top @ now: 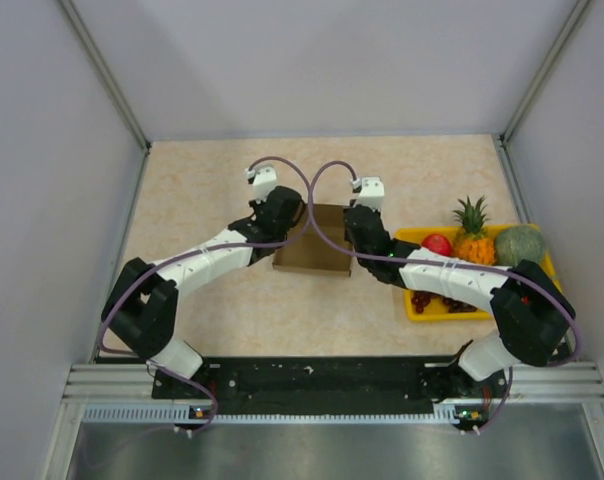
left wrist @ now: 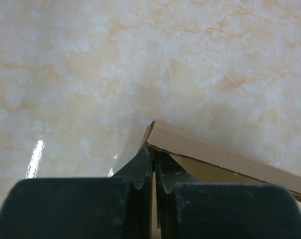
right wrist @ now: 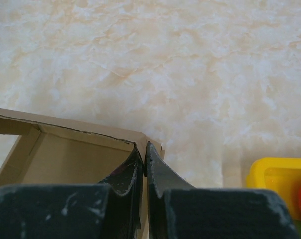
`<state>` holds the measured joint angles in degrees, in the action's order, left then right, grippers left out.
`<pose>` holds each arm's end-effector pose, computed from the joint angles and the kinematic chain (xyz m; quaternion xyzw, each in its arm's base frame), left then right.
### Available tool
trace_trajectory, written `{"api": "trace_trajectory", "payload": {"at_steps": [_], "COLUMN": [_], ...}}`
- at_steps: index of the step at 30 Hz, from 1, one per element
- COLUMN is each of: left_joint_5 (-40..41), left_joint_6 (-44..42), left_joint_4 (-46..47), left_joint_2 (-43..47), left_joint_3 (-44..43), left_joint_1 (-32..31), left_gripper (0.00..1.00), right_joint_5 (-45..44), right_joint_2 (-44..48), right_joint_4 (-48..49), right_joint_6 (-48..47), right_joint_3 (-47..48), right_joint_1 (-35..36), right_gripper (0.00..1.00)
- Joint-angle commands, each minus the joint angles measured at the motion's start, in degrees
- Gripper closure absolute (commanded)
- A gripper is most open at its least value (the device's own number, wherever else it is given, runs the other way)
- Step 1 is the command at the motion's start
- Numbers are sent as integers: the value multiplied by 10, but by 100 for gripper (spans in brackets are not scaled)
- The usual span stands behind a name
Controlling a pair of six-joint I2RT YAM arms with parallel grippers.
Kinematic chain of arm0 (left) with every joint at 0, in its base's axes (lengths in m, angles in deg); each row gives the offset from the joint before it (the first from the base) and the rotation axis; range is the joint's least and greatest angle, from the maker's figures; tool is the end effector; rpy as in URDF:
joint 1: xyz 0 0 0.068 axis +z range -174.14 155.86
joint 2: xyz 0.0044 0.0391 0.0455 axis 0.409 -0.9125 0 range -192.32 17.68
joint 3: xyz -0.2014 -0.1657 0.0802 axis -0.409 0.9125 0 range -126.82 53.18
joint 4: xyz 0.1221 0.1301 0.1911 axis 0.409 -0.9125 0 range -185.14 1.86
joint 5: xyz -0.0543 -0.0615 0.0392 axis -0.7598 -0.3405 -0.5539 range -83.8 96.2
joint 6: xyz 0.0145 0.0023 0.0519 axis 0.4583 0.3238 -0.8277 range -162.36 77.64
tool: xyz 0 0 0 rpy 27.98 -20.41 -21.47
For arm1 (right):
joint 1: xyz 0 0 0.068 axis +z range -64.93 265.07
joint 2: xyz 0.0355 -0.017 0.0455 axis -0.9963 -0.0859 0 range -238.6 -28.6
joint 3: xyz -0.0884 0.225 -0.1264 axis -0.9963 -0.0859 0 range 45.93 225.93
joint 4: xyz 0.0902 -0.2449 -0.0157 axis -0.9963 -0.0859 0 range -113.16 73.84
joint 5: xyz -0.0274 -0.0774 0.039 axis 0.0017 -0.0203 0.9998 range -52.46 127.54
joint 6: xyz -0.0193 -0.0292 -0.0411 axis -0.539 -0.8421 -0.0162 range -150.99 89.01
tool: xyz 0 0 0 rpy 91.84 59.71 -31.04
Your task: Fold the paper box
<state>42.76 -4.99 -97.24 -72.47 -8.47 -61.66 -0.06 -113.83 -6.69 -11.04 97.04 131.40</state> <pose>0.2872 -0.1939 0.2507 -0.1373 0.8522 -0.0314 0.5039 0.2418 0.2218 0.2462 -0.0124 0.8155 0.0522 0.5763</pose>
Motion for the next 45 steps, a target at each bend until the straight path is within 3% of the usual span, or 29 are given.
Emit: {"api": "trace_trajectory", "payload": {"at_steps": [1, 7, 14, 29, 39, 45], "left_joint_5": [15, 11, 7, 22, 25, 18], "left_joint_6": [17, 24, 32, 29, -17, -50], "left_joint_4": [25, 22, 25, 86, 198, 308], "left_joint_2": [30, 45, 62, 80, 134, 151], "left_joint_3": [32, 52, 73, 153, 260, 346], "left_joint_1": [-5, -9, -12, -36, -49, -50], "left_gripper": [100, 100, 100, 100, 100, 100], "right_joint_5": [-75, -122, -141, -147, -173, -186], "right_joint_2": [25, 3, -2, 46, 56, 78], "right_joint_4": [65, -53, -58, 235, 288, 286], "right_joint_6": [3, 76, 123, 28, -14, -18], "right_joint_3": [19, 82, 49, -148, -199, -220], "right_joint_1": [25, 36, 39, 74, 115, 152], "right_gripper": [100, 100, 100, 100, 100, 91]}}
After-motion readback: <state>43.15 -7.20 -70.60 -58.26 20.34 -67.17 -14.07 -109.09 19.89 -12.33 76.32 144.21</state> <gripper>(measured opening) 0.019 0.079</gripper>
